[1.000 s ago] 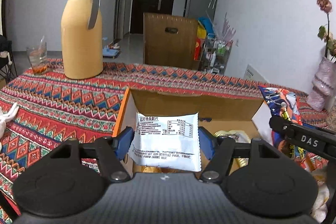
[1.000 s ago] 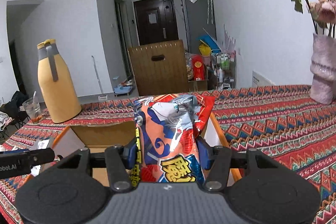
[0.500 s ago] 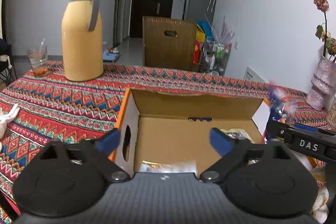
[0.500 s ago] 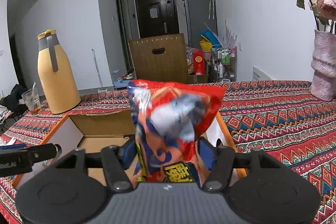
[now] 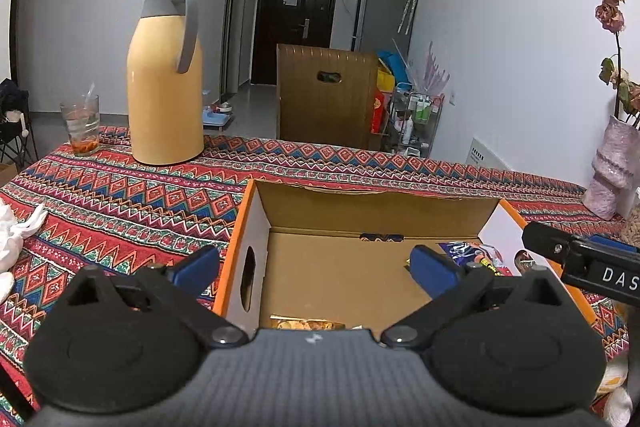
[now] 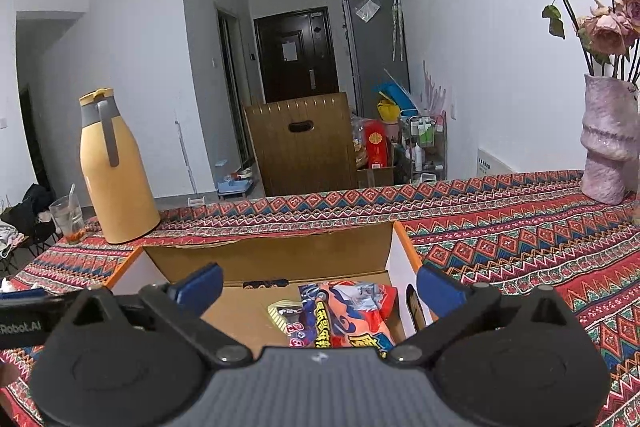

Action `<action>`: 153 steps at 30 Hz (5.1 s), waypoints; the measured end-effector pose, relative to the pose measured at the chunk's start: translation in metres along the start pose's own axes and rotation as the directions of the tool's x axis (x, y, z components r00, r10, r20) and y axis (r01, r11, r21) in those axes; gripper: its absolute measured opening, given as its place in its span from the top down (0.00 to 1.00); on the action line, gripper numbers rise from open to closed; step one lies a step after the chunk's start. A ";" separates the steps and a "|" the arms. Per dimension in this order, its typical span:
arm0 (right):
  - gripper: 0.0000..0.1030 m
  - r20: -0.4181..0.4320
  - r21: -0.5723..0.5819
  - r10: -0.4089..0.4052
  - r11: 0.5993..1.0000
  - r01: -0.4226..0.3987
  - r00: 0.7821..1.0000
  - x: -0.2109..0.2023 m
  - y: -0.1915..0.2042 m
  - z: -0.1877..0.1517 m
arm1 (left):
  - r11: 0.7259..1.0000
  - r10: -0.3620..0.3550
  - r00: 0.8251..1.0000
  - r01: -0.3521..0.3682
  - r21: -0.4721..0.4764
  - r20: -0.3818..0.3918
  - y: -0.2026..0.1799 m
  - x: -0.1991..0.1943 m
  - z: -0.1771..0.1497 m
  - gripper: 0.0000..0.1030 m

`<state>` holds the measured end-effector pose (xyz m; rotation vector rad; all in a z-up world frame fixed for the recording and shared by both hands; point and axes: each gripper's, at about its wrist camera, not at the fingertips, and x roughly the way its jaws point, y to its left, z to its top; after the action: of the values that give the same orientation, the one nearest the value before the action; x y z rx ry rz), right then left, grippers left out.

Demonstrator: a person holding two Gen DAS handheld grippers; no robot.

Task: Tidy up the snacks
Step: 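Withdraw both tools from the box back to the snack pile, then grasp the pink snack packet with the right gripper, then grasp the white-and-green snack bar with the left gripper while the right holds the pink packet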

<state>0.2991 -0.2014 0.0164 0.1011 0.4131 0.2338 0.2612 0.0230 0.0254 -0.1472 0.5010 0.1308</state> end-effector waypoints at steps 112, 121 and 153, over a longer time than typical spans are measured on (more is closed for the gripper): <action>0.41 -0.094 0.082 -0.111 0.990 0.119 0.989 -0.156 -0.046 -0.133 | 0.999 0.026 0.981 -0.017 0.047 -0.190 0.033 -0.070 -0.102 0.00; 0.41 -0.074 0.117 -0.092 0.988 0.100 0.993 -0.159 -0.056 -0.136 | 0.996 0.084 0.955 -0.073 0.048 -0.285 0.045 -0.058 -0.103 0.00; 0.41 -0.070 0.134 -0.024 0.990 0.033 0.997 -0.163 -0.052 -0.142 | 0.992 0.125 0.931 -0.107 0.073 -0.344 0.032 -0.045 -0.116 0.00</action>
<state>0.1064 -0.2850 -0.0578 0.2201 0.4976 0.1812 0.1633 0.0303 -0.0567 -0.0883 0.8676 0.2089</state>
